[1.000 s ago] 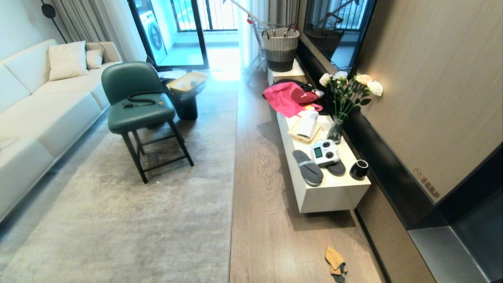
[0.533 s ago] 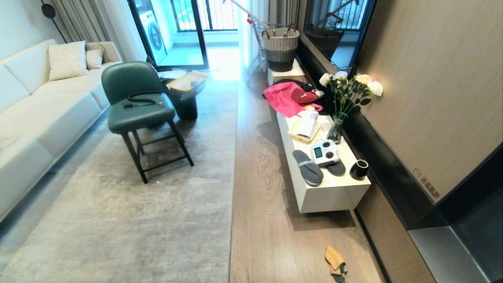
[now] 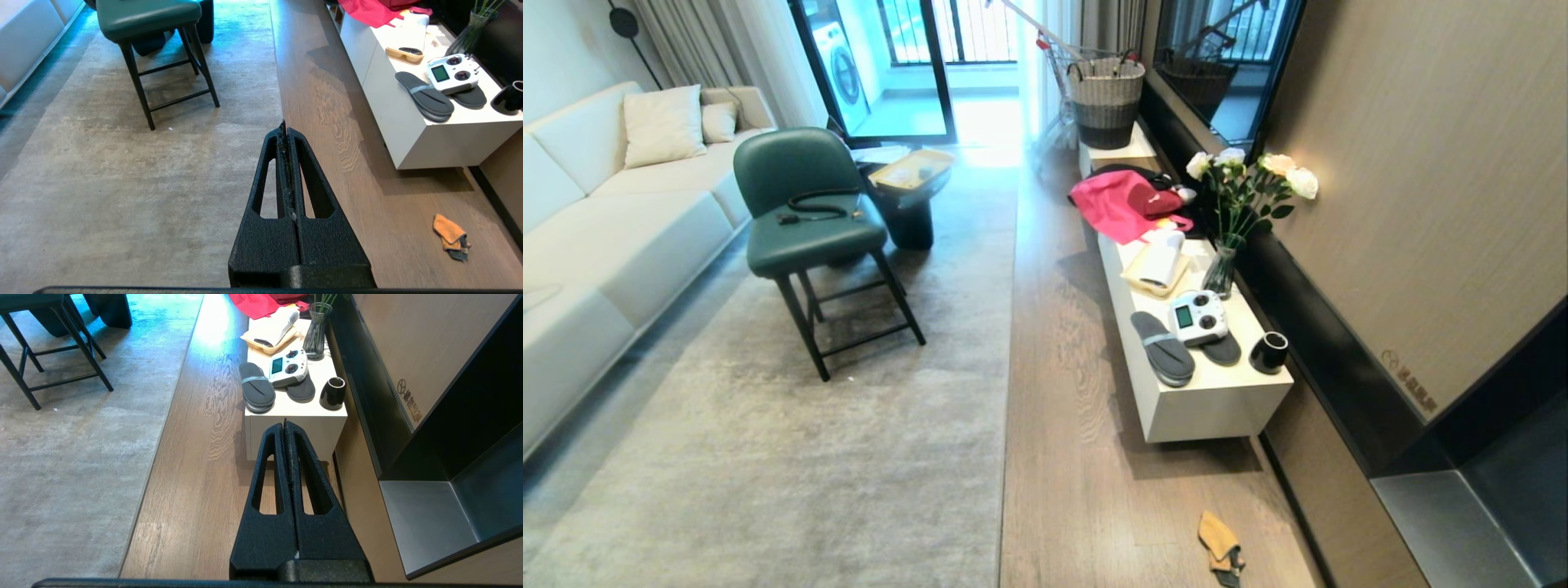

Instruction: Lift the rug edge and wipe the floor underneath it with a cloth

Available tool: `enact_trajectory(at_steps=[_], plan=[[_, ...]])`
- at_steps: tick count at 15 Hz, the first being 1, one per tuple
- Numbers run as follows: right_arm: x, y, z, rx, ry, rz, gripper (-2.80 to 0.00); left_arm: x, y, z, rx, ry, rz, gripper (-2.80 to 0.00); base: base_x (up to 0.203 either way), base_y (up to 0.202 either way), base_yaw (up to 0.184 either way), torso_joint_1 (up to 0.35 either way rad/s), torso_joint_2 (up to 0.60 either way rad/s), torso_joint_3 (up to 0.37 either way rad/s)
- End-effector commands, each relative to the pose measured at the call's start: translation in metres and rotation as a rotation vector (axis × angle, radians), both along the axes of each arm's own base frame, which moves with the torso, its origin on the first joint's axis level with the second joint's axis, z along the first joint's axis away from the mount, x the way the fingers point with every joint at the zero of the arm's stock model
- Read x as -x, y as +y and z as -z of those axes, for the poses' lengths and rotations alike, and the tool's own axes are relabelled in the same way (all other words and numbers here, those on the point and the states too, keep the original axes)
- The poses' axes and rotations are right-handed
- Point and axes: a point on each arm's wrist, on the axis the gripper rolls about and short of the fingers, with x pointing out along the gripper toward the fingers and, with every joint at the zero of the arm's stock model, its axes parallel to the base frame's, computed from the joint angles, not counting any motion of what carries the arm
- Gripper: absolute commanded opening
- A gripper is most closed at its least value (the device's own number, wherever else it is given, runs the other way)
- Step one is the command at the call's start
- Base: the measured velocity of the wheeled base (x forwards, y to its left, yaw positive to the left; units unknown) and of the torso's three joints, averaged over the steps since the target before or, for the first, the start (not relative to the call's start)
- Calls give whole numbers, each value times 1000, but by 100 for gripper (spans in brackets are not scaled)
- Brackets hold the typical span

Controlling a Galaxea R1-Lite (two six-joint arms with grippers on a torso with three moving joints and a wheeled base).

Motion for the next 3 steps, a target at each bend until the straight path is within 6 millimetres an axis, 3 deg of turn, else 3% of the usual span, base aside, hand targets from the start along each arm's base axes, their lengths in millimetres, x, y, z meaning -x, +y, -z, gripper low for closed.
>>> enact_trajectory(at_steps=[1,3], plan=[[0,0,0,2,2,-1,-280,0,0,0,0,0,0,-280,0,0,0,0,0,0],[0,0,0,-1,3,-1,-280,0,0,0,-1,0,0,-280,0,0,0,0,0,0]])
